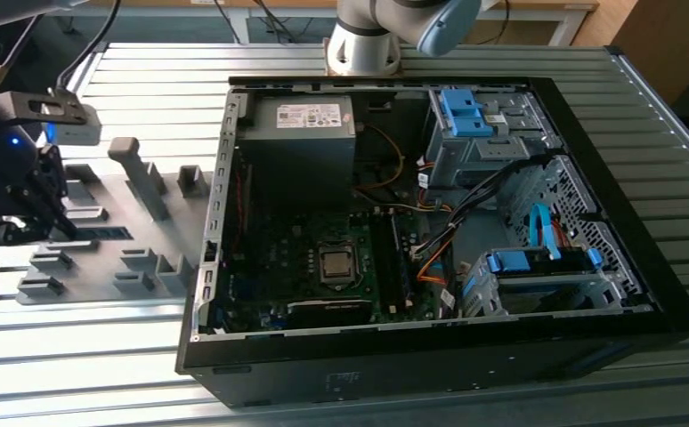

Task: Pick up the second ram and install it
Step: 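Pick up the second ram and move it above second insertion slot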

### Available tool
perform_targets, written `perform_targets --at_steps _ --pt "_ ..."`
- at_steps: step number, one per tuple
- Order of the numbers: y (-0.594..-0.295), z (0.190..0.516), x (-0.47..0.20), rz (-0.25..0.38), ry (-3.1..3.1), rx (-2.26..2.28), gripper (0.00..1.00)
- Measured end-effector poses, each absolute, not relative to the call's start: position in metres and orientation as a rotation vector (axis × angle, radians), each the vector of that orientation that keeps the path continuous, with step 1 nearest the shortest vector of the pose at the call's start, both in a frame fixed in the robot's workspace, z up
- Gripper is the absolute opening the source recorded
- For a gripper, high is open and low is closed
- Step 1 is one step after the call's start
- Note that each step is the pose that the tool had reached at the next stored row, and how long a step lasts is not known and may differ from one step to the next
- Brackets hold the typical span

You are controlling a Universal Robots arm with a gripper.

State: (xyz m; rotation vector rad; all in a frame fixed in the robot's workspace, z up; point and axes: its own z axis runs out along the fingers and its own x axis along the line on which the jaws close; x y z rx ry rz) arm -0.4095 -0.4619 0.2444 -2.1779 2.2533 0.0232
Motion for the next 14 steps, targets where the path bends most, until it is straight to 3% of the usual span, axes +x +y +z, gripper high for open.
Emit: perform_targets --at_steps 14 --pt "-0.462 0.255 -0.409 0.023 2.253 -2.178 0.14"
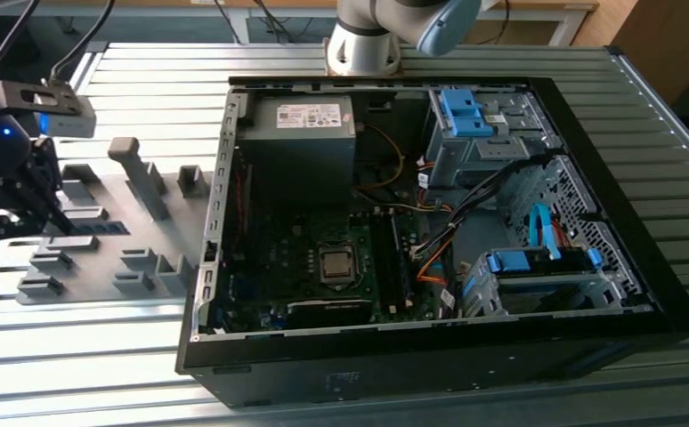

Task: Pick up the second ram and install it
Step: 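Pick up the second ram and move it above second insertion slot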

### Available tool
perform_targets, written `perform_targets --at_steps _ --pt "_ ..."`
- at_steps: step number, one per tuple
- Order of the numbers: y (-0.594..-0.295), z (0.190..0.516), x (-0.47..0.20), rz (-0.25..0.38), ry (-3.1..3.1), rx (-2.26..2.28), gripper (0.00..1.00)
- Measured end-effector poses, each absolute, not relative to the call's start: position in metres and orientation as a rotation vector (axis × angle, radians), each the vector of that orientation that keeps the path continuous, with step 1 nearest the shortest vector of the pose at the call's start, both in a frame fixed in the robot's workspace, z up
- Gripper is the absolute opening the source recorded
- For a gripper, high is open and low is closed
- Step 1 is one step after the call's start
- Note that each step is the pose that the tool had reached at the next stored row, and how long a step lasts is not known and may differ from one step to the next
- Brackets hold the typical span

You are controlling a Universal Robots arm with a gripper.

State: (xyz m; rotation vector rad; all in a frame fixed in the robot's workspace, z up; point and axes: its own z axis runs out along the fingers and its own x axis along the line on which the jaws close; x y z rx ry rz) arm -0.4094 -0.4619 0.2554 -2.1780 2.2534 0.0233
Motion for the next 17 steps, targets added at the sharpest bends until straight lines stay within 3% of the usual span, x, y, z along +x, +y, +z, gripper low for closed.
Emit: perform_targets --at_steps 17 --pt "-0.462 0.269 -0.409 0.023 2.253 -2.178 0.14"
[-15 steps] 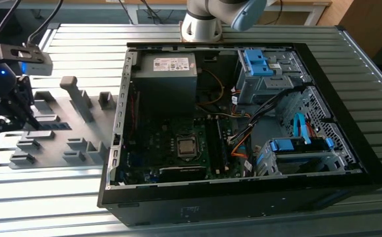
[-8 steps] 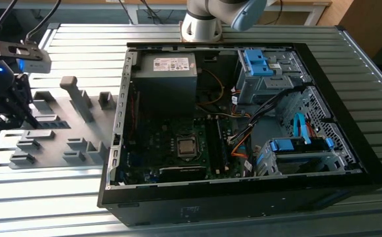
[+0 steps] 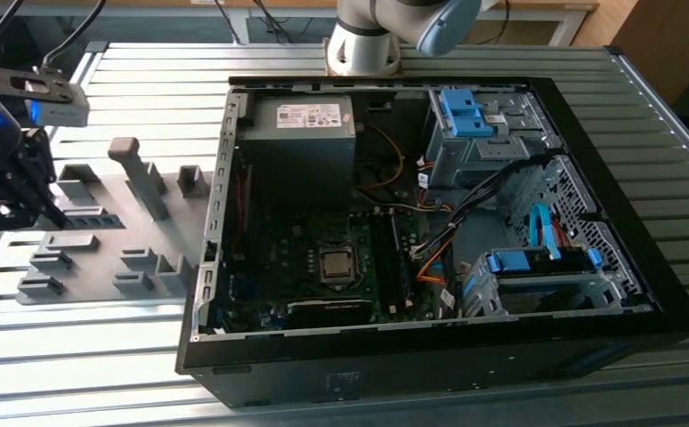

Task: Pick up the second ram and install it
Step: 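Pick up the second ram and move it above second insertion slot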

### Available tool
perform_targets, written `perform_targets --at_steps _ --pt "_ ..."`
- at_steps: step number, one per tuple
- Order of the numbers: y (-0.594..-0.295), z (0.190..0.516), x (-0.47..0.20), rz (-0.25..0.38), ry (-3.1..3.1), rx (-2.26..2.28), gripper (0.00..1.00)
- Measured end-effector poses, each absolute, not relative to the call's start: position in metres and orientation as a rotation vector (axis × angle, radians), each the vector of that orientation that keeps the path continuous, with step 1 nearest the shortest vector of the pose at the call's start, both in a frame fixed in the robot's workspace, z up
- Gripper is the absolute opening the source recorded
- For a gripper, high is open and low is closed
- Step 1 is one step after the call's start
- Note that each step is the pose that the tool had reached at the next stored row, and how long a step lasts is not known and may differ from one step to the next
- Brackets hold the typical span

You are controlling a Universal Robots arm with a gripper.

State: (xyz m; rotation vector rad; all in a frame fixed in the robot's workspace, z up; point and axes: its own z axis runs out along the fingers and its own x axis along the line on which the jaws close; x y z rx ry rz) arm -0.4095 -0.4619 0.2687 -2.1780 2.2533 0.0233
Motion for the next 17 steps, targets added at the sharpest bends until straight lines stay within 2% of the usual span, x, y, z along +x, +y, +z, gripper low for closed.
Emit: perform_targets --at_steps 17 --pt "-0.4619 0.2735 -0.4094 0.023 2.253 -2.178 0.14"
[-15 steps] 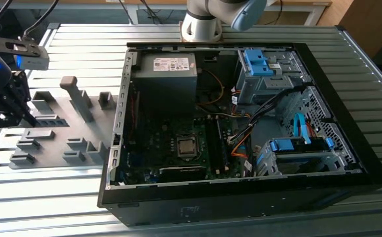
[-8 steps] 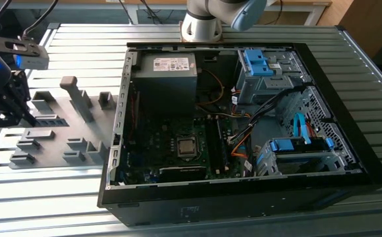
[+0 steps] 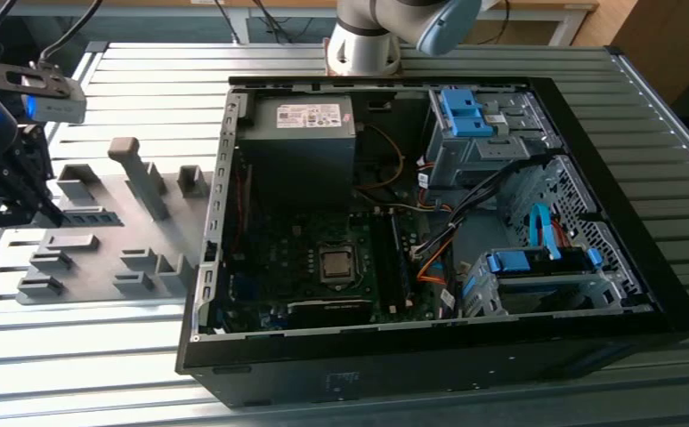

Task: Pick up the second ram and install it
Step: 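Pick up the second ram and move it above second insertion slot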

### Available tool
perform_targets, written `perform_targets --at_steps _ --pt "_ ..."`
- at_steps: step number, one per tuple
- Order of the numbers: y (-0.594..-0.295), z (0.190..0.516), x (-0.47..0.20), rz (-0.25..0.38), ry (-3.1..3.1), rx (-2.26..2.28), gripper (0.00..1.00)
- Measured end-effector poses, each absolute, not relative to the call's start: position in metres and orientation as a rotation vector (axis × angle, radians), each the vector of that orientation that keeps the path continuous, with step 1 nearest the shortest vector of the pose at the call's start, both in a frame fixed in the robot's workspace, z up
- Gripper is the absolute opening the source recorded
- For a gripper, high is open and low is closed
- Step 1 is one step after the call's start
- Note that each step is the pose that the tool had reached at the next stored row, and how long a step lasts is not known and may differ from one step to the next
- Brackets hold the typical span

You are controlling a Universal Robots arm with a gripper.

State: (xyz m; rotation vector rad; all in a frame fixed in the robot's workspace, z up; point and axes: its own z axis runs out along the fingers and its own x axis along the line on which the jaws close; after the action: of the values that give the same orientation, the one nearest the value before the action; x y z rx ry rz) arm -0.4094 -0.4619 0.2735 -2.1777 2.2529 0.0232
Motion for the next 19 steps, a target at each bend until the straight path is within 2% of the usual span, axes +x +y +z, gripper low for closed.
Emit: perform_targets --at_steps 19 --pt "-0.4619 0.2816 -0.4095 0.023 2.253 -2.178 0.14"
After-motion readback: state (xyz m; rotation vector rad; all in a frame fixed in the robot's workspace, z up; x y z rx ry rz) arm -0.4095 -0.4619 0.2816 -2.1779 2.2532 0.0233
